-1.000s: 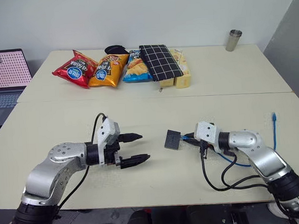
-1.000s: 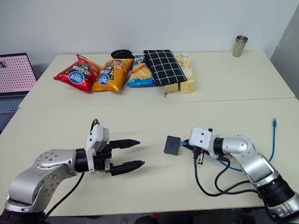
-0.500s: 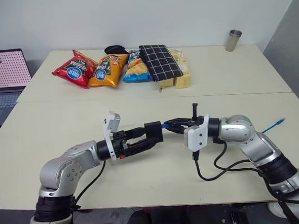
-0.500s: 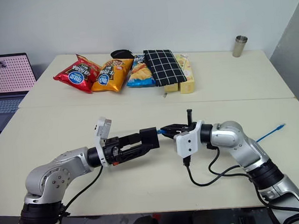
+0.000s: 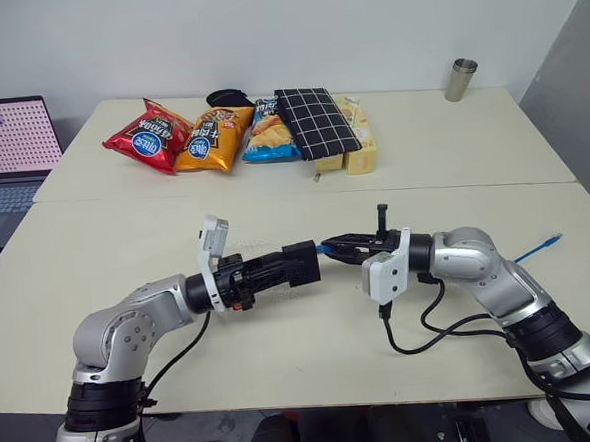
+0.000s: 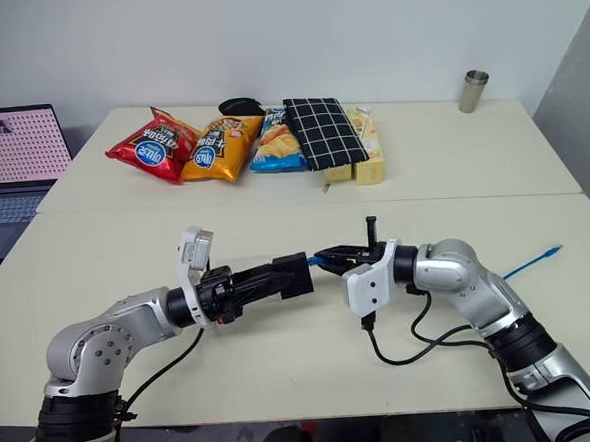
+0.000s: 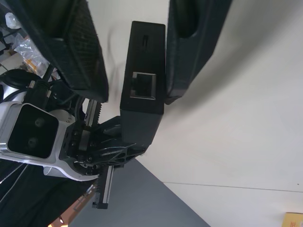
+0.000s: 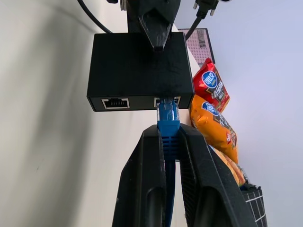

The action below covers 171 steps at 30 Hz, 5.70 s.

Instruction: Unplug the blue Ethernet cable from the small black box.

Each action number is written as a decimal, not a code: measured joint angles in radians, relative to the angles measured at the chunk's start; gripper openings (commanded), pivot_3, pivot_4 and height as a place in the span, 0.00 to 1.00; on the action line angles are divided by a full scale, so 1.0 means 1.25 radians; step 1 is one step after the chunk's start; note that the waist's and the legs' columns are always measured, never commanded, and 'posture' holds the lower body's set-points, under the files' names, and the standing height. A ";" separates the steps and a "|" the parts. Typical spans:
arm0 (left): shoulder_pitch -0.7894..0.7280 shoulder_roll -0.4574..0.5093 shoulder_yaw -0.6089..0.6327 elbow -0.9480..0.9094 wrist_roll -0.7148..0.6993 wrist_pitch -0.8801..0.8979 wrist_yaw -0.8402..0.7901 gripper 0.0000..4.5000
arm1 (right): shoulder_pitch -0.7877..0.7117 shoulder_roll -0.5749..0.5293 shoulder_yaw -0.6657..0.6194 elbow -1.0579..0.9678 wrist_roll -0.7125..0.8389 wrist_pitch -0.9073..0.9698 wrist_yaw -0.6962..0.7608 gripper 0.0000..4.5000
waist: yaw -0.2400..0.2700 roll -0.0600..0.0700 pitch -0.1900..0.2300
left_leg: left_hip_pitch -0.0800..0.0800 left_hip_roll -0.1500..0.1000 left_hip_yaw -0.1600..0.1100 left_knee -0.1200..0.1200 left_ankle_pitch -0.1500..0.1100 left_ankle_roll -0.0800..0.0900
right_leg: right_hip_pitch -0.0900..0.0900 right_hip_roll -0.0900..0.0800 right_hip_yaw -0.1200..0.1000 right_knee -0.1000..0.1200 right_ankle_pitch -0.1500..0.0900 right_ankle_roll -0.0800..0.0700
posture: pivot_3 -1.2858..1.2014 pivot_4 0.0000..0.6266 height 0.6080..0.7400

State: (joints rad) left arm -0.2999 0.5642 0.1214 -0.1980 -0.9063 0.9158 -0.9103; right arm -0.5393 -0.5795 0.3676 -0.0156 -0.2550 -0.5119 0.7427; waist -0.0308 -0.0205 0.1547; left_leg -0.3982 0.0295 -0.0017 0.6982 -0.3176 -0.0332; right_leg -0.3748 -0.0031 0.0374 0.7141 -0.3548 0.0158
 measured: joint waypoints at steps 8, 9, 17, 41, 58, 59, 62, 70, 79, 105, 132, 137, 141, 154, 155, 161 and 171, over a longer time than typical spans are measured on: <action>-0.001 0.000 -0.005 0.004 0.010 -0.010 -0.014 0.17 | -0.004 -0.004 0.000 0.009 -0.008 -0.022 -0.001 0.20 | 0.000 0.000 0.000 | 0.000 0.000 0.000 0.000 0.000 0.000 | 0.000 0.000 0.000 0.000 0.000 0.000 | 0.52 0.24 1.00; -0.003 0.000 -0.008 0.006 0.019 -0.016 -0.014 0.17 | -0.004 -0.004 0.001 0.008 -0.006 -0.026 0.003 0.27 | 0.000 0.000 0.000 | 0.000 0.000 0.000 0.000 0.000 0.000 | 0.000 0.000 0.000 0.000 0.000 0.000 | 0.52 0.24 1.00; -0.018 0.003 -0.043 0.011 0.083 -0.094 -0.060 0.17 | 0.031 -0.052 -0.010 -0.097 0.160 0.171 0.136 0.50 | 0.002 0.000 0.000 | 0.000 0.000 0.000 0.000 0.000 0.000 | 0.000 0.000 0.000 0.000 0.000 0.000 | 0.52 0.24 1.00; -0.039 0.072 -0.130 0.005 0.204 -0.261 -0.256 0.17 | 0.057 -0.038 -0.153 -0.320 0.756 1.048 0.137 0.50 | 0.001 0.000 0.000 | -0.001 0.000 -0.001 0.000 -0.001 0.003 | 0.000 0.000 0.000 -0.001 0.000 0.000 | 0.52 0.24 1.00; -0.028 0.070 -0.132 -0.006 0.206 -0.268 -0.253 0.17 | 0.040 -0.033 -0.146 -0.313 0.748 1.071 0.156 0.08 | 0.001 0.000 0.000 | -0.001 0.000 -0.001 0.000 -0.001 0.003 | 0.000 0.000 0.000 -0.001 0.000 0.000 | 0.52 0.24 1.00; -0.028 0.070 -0.132 -0.006 0.206 -0.268 -0.254 0.17 | 0.039 -0.034 -0.146 -0.313 0.747 1.070 0.160 0.07 | 0.001 0.000 0.000 | -0.001 0.000 -0.001 0.000 -0.001 0.003 | 0.000 0.000 0.000 -0.001 0.000 0.000 | 0.52 0.24 1.00; -0.028 0.069 -0.132 -0.006 0.206 -0.268 -0.256 0.17 | 0.038 -0.036 -0.145 -0.312 0.744 1.068 0.169 0.07 | 0.001 0.000 0.000 | -0.001 0.000 -0.001 0.000 -0.001 0.003 | 0.000 0.000 0.000 -0.001 0.000 0.000 | 0.52 0.24 1.00; -0.028 0.069 -0.139 -0.006 0.207 -0.270 -0.263 0.17 | 0.027 -0.041 -0.142 -0.297 0.731 1.066 0.193 0.00 | 0.001 0.000 0.000 | -0.001 0.000 -0.001 0.000 -0.001 0.003 | 0.000 0.000 0.000 -0.001 0.000 0.000 | 0.52 0.24 1.00; -0.028 0.069 -0.147 -0.006 0.215 -0.284 -0.279 0.17 | 0.016 -0.059 -0.131 -0.286 0.722 1.059 0.231 0.00 | 0.001 0.000 0.000 | -0.001 0.000 -0.001 0.000 -0.001 0.003 | 0.000 0.000 0.000 -0.001 0.000 0.000 | 0.52 0.24 1.00; -0.026 0.070 -0.157 -0.006 0.219 -0.302 -0.274 0.17 | 0.072 -0.056 -0.181 -0.324 0.786 1.137 0.167 0.45 | 0.001 0.001 0.000 | -0.001 0.000 -0.001 -0.001 -0.002 0.003 | 0.000 0.000 -0.001 -0.001 0.000 0.000 | 0.52 0.24 1.00; -0.018 0.072 -0.162 -0.018 0.224 -0.316 -0.281 0.17 | 0.047 -0.070 -0.146 -0.314 0.768 1.135 0.194 0.00 | 0.001 0.001 0.000 | -0.001 0.000 -0.001 -0.001 -0.002 0.003 | 0.000 0.000 -0.001 -0.001 0.000 0.000 | 0.52 0.24 1.00; -0.012 0.076 -0.170 -0.021 0.231 -0.330 -0.289 0.17 | 0.037 -0.075 -0.133 -0.296 0.768 1.137 0.220 0.00 | 0.002 0.001 0.000 | -0.001 0.000 -0.001 -0.001 -0.002 0.003 | 0.000 0.000 -0.001 -0.002 0.000 0.000 | 0.52 0.24 1.00; -0.006 0.078 -0.176 -0.021 0.239 -0.342 -0.292 0.17 | 0.037 -0.079 -0.127 -0.292 0.768 1.137 0.231 0.00 | 0.002 0.001 0.000 | -0.001 0.000 -0.001 -0.001 -0.002 0.003 | 0.000 0.000 -0.001 -0.002 0.000 0.000 | 0.52 0.24 1.00; 0.005 0.102 -0.171 0.004 0.253 -0.351 -0.293 0.17 | 0.046 -0.118 -0.159 -0.281 0.763 1.136 0.239 0.00 | 0.002 0.001 0.001 | -0.001 0.000 -0.001 -0.001 -0.002 0.003 | 0.000 0.000 -0.001 -0.002 0.000 0.000 | 0.52 0.24 1.00; 0.005 0.102 -0.171 0.004 0.253 -0.351 -0.293 0.17 | 0.046 -0.117 -0.159 -0.283 0.764 1.136 0.239 0.00 | 0.002 0.001 0.001 | -0.001 0.000 -0.001 -0.001 -0.002 0.003 | 0.000 0.000 -0.001 -0.002 0.000 0.000 | 0.52 0.24 1.00; 0.006 0.101 -0.166 0.006 0.253 -0.349 -0.275 0.17 | 0.041 -0.080 -0.160 -0.250 0.720 1.092 0.192 0.00 | 0.001 0.001 0.000 | -0.001 0.000 -0.001 -0.001 -0.002 0.003 | 0.000 0.000 -0.001 -0.002 0.000 0.000 | 0.52 0.24 1.00; 0.017 0.074 -0.124 0.033 0.285 -0.350 -0.150 0.17 | -0.029 0.014 -0.088 0.182 0.304 0.765 -0.122 0.17 | 0.000 0.001 0.001 | -0.002 0.000 0.002 -0.001 0.000 0.000 | -0.003 0.000 0.002 0.000 0.000 0.000 | 0.52 0.24 1.00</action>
State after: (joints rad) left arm -0.2783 0.6571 -0.0337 -0.1561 -0.5496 0.4784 -1.0978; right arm -0.5754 -0.5625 0.2575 0.2122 0.1252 0.4449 0.5901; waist -0.0304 -0.0193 0.1555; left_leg -0.4013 0.0292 0.0006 0.6971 -0.3178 -0.0329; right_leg -0.3789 -0.0032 0.0395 0.7135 -0.3548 0.0158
